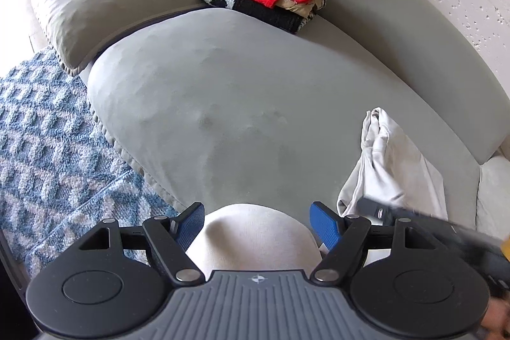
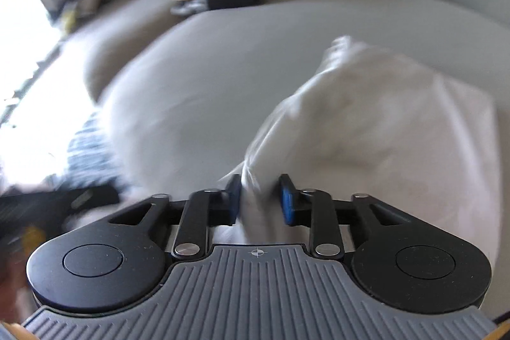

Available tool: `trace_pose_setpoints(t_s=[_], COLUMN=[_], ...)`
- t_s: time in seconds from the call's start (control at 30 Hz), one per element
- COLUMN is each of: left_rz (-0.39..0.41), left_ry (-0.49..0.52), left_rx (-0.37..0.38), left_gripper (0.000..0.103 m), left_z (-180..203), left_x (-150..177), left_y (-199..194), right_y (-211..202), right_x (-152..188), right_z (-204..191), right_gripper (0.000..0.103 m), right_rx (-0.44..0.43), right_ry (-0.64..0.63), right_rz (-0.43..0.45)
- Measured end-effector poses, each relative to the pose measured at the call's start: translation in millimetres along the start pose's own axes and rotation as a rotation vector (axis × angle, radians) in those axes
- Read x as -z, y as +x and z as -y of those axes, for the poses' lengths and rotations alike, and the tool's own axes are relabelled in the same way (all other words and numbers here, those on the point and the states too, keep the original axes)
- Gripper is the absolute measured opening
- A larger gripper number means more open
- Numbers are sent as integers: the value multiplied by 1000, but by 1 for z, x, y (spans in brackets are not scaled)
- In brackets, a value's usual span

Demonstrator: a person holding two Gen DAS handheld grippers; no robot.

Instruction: Fold clothes

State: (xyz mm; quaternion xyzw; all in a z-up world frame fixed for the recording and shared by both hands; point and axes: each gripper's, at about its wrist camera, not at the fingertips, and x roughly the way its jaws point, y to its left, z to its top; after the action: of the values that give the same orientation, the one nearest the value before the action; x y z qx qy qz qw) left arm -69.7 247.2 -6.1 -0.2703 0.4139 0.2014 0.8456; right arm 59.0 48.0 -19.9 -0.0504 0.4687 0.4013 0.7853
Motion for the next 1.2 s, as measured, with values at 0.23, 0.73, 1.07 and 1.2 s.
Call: trace_pose_setpoints(t_s=[0.23, 0.73, 1.07, 1.2], left_rz=[26, -64, -65, -25], left_ry=[129, 537, 519, 527], left_rx=[38, -44, -66, 5], left_gripper=[52, 41, 40, 42], left_z=[24, 144, 144, 156], left_x=[6, 11, 2, 1], left_y=[-1, 89, 74, 50], right_y=[-84, -90, -125, -133], right_x=[46, 90, 111, 105], right_z=[57, 90, 135, 149], right_gripper=[37, 23, 29, 33], right_rx=[42, 291, 165, 162], right_ry=[114, 19, 228, 314], right_rz=[141, 161, 155, 240])
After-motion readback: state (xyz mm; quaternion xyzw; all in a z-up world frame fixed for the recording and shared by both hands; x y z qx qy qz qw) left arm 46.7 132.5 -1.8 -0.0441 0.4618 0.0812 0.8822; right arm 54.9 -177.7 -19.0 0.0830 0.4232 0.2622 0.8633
